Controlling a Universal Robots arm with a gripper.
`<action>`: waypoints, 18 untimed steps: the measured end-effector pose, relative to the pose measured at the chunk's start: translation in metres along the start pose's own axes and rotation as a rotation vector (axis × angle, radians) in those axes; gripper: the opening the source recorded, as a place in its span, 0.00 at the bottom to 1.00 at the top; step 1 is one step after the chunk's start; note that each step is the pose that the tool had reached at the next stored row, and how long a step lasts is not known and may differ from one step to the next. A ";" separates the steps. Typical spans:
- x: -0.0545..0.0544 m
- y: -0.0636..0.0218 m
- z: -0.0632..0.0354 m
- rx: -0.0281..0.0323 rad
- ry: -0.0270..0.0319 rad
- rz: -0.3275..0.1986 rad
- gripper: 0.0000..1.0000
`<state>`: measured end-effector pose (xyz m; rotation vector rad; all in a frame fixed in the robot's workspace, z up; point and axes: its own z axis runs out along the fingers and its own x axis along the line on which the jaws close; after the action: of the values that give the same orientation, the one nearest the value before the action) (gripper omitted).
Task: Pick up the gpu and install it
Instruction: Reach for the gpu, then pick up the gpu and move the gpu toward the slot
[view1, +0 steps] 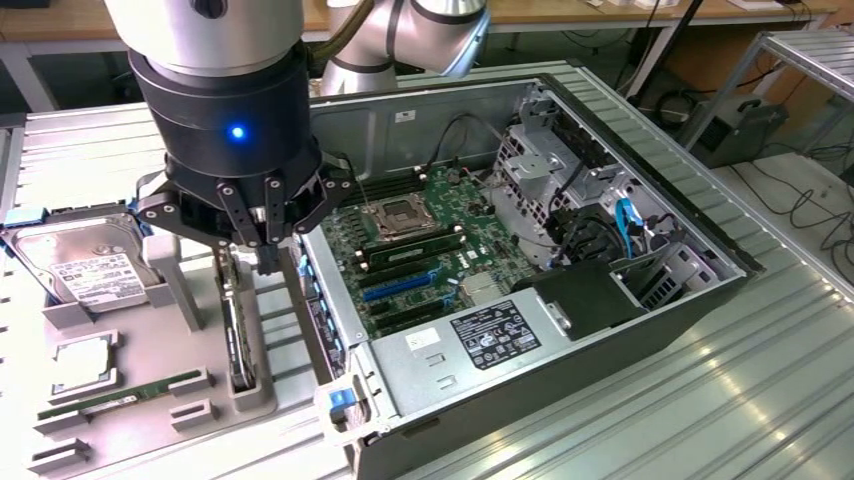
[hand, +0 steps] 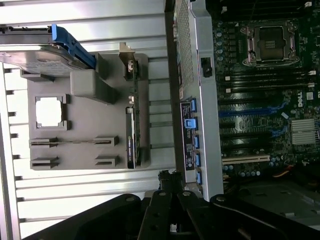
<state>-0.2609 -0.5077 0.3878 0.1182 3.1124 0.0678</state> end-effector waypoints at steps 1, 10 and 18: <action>0.000 -0.0001 -0.0001 0.0001 0.0001 0.000 0.11; 0.000 -0.0001 -0.0001 0.0001 0.0001 0.000 0.11; 0.015 -0.0013 0.0146 -0.0004 0.0001 0.000 0.44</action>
<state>-0.2751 -0.5072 0.3727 0.1179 3.1125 0.0684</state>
